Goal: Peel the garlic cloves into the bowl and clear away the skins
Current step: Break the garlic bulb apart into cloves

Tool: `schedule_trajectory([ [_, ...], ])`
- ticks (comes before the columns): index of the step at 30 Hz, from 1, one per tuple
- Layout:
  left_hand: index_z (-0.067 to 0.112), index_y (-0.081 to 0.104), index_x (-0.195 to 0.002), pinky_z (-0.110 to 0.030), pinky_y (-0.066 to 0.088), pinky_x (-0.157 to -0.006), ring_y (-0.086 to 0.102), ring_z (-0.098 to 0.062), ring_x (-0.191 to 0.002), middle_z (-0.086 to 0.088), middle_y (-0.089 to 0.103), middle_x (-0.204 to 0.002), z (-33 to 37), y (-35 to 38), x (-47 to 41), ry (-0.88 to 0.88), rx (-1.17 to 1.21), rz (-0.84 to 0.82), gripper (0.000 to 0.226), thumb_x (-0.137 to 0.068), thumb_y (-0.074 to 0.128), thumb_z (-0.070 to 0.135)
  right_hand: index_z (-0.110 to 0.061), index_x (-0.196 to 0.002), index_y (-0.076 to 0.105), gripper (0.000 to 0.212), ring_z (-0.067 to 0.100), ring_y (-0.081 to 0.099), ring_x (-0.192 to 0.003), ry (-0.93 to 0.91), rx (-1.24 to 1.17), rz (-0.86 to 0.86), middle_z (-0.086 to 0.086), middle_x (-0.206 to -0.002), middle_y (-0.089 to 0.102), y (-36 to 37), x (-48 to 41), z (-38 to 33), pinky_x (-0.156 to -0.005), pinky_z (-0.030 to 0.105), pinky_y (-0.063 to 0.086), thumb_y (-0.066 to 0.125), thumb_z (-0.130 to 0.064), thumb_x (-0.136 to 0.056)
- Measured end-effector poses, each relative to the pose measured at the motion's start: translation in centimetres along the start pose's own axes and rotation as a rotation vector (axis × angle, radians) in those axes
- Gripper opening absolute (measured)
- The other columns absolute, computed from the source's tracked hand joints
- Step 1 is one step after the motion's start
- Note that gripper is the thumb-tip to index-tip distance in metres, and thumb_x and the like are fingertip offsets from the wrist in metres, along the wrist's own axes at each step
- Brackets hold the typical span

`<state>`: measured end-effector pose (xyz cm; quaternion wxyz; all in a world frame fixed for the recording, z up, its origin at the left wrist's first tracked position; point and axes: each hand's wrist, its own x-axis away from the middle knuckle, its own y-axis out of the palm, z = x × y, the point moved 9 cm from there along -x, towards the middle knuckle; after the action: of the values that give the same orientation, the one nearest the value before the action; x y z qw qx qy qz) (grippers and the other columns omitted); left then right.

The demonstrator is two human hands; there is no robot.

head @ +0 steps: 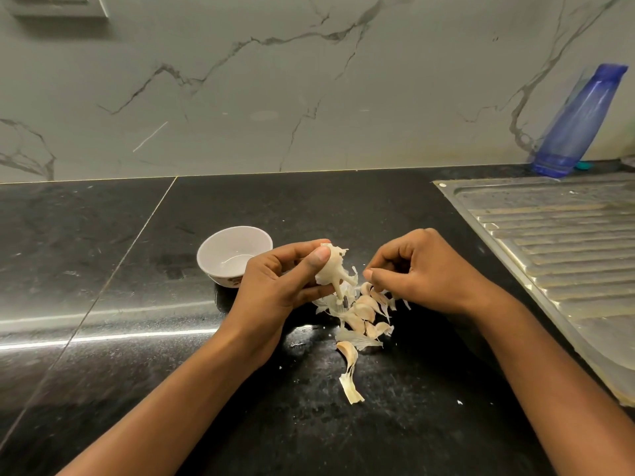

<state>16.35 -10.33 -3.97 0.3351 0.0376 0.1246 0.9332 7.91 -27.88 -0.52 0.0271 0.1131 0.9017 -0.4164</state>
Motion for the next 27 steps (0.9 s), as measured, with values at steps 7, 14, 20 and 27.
schedule_trajectory([
  [7,0.009,0.077,-0.119,-0.038,0.063,-0.090,0.076,-0.026,-0.109,-0.005,0.078,-0.120,-0.1,-0.2,0.0,-0.013,0.006,0.020,0.025,-0.098,0.068,0.020,-0.026,-0.083,0.083,0.012,0.010,0.072,-0.064,-0.055,0.007,0.093,-0.012,-0.070,0.075,-0.9,0.1,-0.5,-0.060,0.026,0.057,0.078,-0.026,-0.095],
  [14,0.004,0.074,-0.123,-0.037,0.063,-0.093,0.076,-0.026,-0.110,-0.007,0.078,-0.119,-0.2,0.1,0.1,0.005,-0.027,-0.013,0.027,-0.101,0.065,0.014,-0.025,-0.128,0.075,0.039,0.009,0.077,-0.093,-0.180,-0.156,0.145,-0.012,-0.102,0.078,-0.2,0.2,-2.4,-0.078,0.027,0.064,0.084,-0.030,-0.090],
  [20,0.003,0.073,-0.126,-0.038,0.062,-0.095,0.076,-0.026,-0.110,-0.010,0.079,-0.116,0.1,0.6,0.4,0.052,-0.109,-0.055,0.028,-0.105,0.058,0.014,-0.021,-0.125,0.078,0.035,0.010,0.079,-0.086,-0.228,-0.181,0.107,-0.012,-0.099,0.080,0.6,0.3,-3.2,-0.073,0.028,0.065,0.085,-0.025,-0.091],
  [27,0.004,0.076,-0.121,-0.039,0.060,-0.098,0.076,-0.025,-0.112,-0.007,0.079,-0.117,0.7,0.9,0.7,0.114,-0.161,-0.090,0.025,-0.098,0.070,0.010,-0.024,-0.123,0.077,0.031,0.016,0.079,-0.082,-0.229,-0.218,0.104,-0.008,-0.094,0.081,0.7,0.4,-3.4,-0.071,0.033,0.066,0.082,-0.022,-0.093],
])
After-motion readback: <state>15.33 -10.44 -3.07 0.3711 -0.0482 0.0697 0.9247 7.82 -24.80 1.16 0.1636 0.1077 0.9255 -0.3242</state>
